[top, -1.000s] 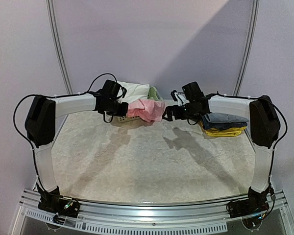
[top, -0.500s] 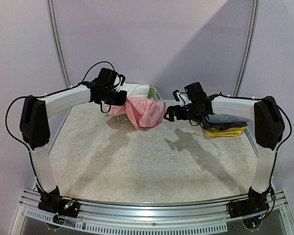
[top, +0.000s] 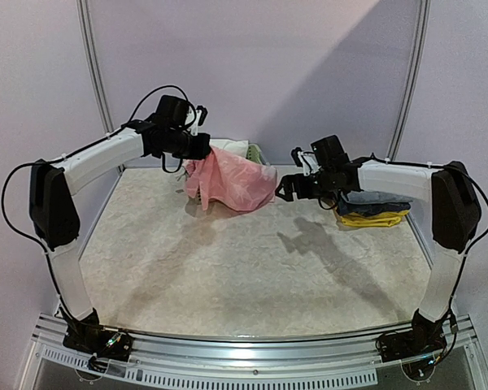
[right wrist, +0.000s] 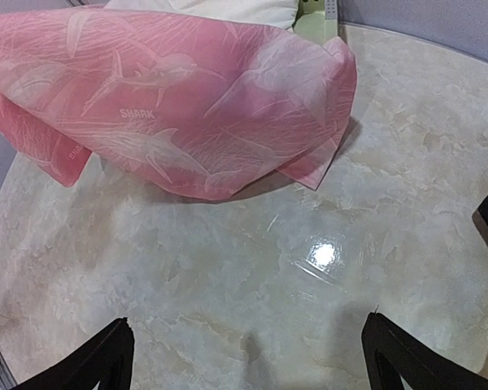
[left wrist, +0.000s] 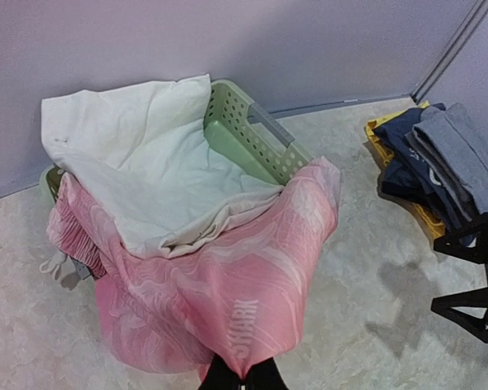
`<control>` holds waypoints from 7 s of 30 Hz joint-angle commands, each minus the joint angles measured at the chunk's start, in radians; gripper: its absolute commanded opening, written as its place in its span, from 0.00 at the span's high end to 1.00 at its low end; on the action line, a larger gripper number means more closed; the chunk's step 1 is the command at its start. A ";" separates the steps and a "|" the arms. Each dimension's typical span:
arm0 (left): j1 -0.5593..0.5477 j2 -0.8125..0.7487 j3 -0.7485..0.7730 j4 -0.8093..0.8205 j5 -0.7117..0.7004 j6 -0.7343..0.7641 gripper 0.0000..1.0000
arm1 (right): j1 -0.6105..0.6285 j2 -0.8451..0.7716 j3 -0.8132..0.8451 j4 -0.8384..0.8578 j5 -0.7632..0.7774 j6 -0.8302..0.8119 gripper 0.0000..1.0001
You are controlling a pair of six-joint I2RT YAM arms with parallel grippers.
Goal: Fold and stack the mixed laundry pile
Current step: Pick up the crumpled shorts and place them in the bin, then place the crumpled shorts at the center of the board, then pick up the crumpled shorts from the center of the board, then place the crumpled shorts at the center of the board.
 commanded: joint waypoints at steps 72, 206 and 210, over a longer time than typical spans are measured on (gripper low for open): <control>-0.272 -0.502 -0.581 0.135 0.188 -0.072 0.94 | -0.009 -0.482 -0.403 0.097 0.052 0.091 0.01; -0.321 -0.572 -1.023 0.525 -0.253 0.028 0.12 | 0.079 -0.381 -0.540 0.216 -0.006 -0.014 1.00; -0.321 -0.549 -1.026 0.576 -0.216 0.064 0.12 | 0.079 -0.383 -0.565 0.261 -0.026 -0.040 1.00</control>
